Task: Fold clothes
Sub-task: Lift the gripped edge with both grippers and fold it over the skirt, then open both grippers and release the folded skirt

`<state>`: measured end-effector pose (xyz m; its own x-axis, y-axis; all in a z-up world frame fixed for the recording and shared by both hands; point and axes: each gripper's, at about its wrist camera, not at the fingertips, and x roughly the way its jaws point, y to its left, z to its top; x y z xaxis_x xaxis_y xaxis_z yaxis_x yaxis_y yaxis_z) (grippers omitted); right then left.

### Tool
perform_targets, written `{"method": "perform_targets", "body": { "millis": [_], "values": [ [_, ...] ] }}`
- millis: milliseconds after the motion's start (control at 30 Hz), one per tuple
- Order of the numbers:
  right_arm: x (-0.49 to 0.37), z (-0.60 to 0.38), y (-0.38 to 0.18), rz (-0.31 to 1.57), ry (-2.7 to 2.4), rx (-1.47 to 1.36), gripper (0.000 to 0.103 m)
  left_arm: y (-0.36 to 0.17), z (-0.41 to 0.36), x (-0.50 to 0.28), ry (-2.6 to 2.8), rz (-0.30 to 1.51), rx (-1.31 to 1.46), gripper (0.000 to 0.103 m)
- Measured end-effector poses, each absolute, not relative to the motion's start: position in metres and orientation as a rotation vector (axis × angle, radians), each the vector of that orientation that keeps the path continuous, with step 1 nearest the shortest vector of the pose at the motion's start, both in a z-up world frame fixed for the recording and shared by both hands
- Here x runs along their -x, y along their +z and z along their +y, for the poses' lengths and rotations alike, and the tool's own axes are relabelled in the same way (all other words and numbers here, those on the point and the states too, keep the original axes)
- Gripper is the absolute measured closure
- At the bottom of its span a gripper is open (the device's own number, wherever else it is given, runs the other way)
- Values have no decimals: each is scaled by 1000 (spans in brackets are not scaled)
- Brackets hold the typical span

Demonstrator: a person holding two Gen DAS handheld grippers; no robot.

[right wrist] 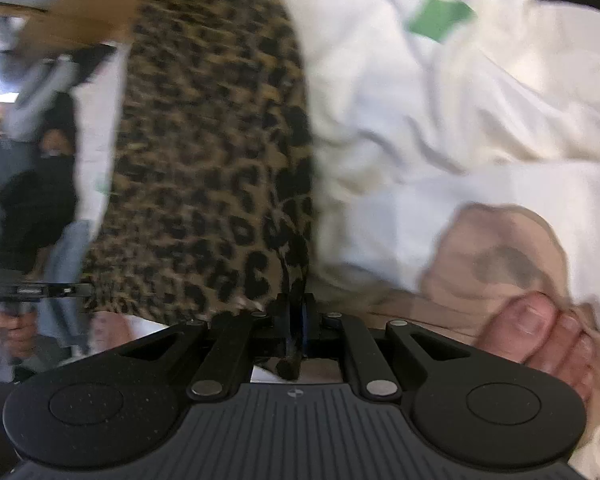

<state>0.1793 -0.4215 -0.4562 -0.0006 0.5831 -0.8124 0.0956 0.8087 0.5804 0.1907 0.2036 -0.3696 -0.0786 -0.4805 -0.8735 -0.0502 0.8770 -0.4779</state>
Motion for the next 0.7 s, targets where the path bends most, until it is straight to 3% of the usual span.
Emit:
{"method": "perform_targets", "body": {
  "millis": [67,233,333,433,700],
  "values": [
    [-183,-425,-457,1554,377,-550,85,-366,200,-197,-348,1599,370,84],
    [-197,-427,-439,1483,373,-494,80,-348,199,-213,-331,1517,351,80],
    [-206,-426,-430,1417,382,-482,78,-348,186,-221,-351,1482,333,80],
    [-209,-415,-421,1368,363,-424,67,-351,172,-223,-372,1465,321,80],
    [-236,-392,-422,1272,330,-331,59,-366,142,-231,-448,1453,269,84]
  ]
}}
